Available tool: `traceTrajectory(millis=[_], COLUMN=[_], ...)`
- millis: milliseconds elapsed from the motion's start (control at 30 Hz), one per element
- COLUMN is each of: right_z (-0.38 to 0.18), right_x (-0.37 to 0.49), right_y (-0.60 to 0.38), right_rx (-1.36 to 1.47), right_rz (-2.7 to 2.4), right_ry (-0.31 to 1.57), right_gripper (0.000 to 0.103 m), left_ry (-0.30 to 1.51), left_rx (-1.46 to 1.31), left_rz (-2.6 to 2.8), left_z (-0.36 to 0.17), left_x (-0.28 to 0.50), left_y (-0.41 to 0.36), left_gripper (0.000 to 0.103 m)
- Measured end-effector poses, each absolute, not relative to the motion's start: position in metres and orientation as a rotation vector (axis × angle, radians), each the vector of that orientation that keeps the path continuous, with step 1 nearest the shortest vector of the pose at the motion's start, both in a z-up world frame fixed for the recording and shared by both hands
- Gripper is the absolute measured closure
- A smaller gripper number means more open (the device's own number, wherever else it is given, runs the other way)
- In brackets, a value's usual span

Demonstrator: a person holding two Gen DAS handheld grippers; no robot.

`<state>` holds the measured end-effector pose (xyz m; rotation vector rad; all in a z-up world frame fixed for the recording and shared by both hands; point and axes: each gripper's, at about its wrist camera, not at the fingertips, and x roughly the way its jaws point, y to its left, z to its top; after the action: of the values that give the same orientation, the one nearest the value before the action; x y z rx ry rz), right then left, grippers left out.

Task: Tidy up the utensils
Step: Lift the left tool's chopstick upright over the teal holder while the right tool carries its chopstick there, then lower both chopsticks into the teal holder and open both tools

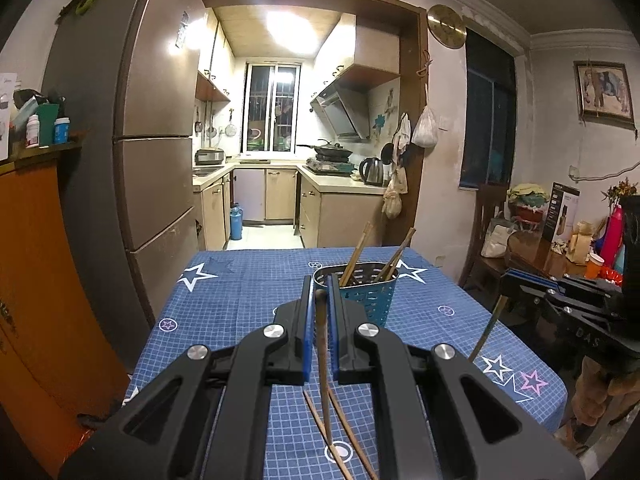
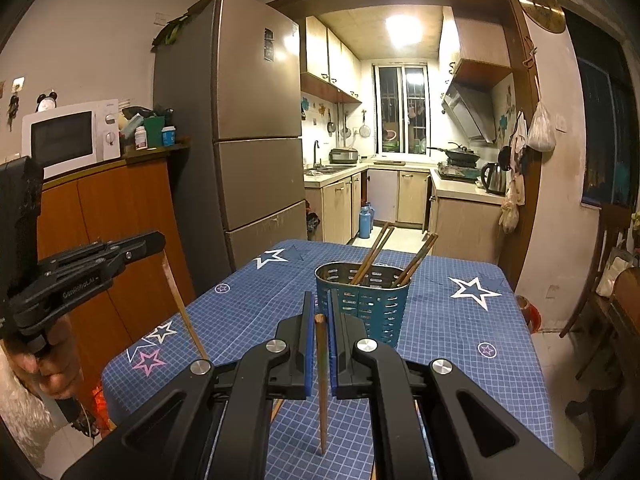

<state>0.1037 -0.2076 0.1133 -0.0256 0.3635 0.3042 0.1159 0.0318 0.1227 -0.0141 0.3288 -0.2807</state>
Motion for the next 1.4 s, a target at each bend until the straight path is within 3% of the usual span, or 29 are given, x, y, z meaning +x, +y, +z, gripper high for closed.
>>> traceTrajectory(millis=[533,1000,1400], right_z=[0.156,0.162,0.212], right_x=[0.138,0.15,0.186], right_y=[-0.205,-0.201,-0.209], right_rx=[-0.026,-0.036,-0.012], right_rz=[0.294,0.287,0.255], right_ry=[0.327,0.333,0.257], right_gripper=[0.096,0.096,0.096], left_ry=[0.347,0.351,0.238], left_rx=[-0.016,-0.004,-0.008], left_rz=[-0.293,-0.275,-0.24], left_z=[0.12,0.127,0.188], left_x=[0.146,0.159,0.202], left_y=[0.017,0.014,-0.004], left_gripper=[0.098,0.098,0.098])
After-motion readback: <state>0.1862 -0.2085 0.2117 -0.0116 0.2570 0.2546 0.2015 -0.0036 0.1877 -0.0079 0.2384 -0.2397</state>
